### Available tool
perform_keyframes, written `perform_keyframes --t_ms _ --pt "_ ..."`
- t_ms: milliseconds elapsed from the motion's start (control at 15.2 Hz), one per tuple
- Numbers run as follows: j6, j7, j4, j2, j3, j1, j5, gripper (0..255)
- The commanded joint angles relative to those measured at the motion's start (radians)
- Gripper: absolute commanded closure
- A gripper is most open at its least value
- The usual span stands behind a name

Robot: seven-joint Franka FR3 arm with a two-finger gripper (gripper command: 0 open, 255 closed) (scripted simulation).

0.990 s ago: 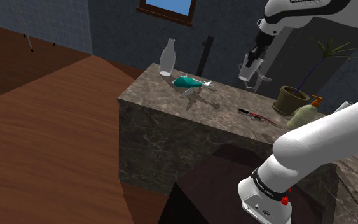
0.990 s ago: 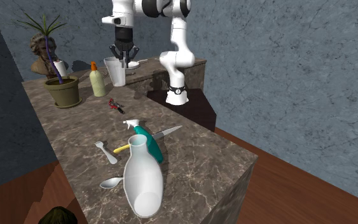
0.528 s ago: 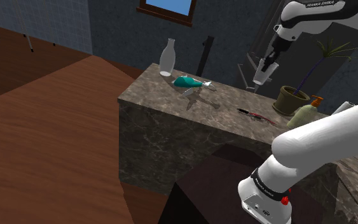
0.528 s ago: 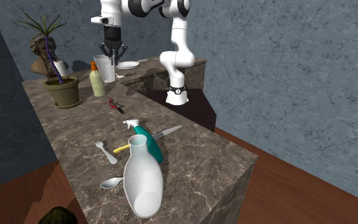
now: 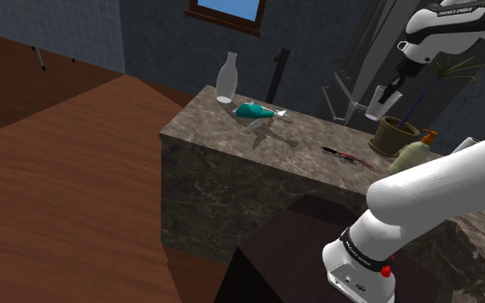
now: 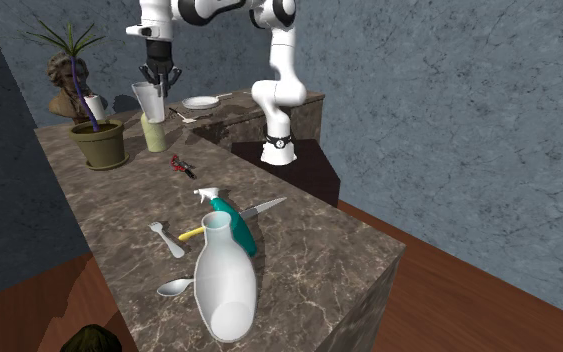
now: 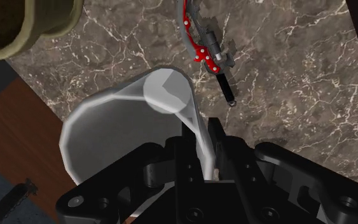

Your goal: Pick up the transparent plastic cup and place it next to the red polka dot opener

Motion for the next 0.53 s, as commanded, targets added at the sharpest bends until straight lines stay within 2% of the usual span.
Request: perform_keyframes --t_ms 0,462 --pt "-0.002 -0.060 0.030 0.022 -0.044 -0.010 0.006 255" --pt "-0.007 -0.269 0.139 0.123 -0.202 -0.036 0.060 255"
